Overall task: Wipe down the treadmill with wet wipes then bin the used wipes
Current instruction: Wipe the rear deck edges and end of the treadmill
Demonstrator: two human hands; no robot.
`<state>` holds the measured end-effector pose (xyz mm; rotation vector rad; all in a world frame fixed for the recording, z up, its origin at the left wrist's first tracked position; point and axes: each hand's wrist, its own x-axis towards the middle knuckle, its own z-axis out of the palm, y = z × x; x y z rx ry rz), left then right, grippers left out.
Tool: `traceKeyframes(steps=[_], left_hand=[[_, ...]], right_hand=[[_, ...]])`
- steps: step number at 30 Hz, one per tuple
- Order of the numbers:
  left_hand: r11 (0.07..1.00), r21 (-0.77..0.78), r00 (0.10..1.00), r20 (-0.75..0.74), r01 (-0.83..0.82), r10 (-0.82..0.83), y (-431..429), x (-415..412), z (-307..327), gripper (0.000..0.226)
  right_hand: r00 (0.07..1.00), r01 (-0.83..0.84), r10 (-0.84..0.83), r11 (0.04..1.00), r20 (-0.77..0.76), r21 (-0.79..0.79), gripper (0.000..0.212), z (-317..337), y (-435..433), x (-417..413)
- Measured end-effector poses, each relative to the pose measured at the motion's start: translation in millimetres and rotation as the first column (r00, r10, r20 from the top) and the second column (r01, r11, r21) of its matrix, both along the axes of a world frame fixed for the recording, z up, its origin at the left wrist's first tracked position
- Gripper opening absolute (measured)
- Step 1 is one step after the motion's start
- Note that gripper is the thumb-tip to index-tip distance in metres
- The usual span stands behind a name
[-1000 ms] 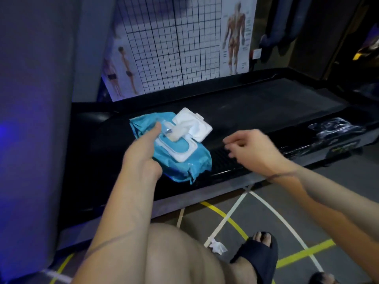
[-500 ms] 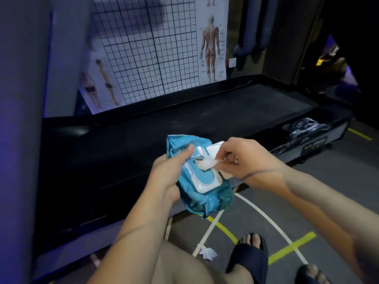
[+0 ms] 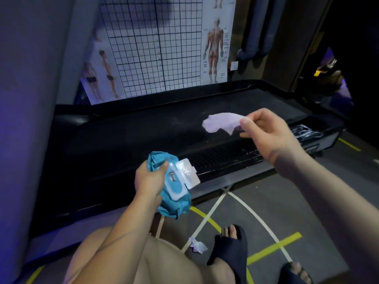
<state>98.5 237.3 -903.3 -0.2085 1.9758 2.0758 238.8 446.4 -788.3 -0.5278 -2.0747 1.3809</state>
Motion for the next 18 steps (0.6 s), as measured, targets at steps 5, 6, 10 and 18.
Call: traceKeyframes(steps=[5, 6, 10, 18], left_hand=[[0.979, 0.154, 0.99, 0.069, -0.133, 0.124, -25.3, -18.2, 4.5, 0.011], [0.973, 0.173, 0.988, 0.065, -0.152, 0.143, -29.3, -21.3, 4.6, 0.013], [0.95, 0.212, 0.973, 0.058, -0.23, 0.223, -41.1, -33.9, 3.5, 0.023], [0.922, 0.279, 0.96, 0.156, -0.27, 0.234, -38.3, -56.1, -2.1, 0.029]], right_hand=[[0.987, 0.045, -0.013, 0.98, 0.161, -0.195, 0.013, -45.8, -21.0, -7.4], [0.975, 0.094, -0.037, 0.963, 0.221, -0.252, 0.016, -62.0, -21.4, -9.2], [0.893, 0.21, -0.114, 0.961, 0.436, -0.18, 0.021, -117.3, -20.1, -9.9], [0.883, 0.358, -0.14, 0.817, 0.447, -0.452, 0.019, -204.2, -15.1, -28.1]])
